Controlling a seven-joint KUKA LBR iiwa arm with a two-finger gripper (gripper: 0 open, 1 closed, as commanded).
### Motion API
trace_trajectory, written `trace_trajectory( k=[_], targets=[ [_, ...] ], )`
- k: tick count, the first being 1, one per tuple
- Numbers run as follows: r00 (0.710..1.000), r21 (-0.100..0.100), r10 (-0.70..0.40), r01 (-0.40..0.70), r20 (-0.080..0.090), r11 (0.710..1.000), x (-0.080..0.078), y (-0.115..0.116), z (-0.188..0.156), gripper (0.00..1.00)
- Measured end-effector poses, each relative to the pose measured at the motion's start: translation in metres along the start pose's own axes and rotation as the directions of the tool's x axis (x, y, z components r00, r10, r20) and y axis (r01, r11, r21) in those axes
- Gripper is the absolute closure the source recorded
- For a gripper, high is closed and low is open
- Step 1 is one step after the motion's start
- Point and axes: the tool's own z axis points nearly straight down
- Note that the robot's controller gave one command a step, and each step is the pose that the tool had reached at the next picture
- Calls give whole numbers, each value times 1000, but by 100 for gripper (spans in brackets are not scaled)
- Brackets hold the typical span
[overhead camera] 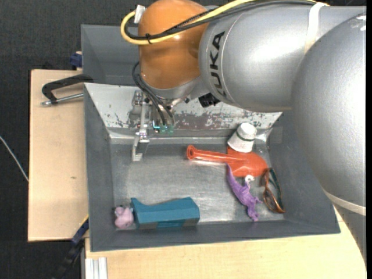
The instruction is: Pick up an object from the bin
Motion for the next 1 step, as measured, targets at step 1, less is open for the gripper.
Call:
trace_trajectory(
  k=[1],
  targets=[
    [1000, -2, 3, -3, 9, 1000, -2, -1, -6, 0]
  ],
)
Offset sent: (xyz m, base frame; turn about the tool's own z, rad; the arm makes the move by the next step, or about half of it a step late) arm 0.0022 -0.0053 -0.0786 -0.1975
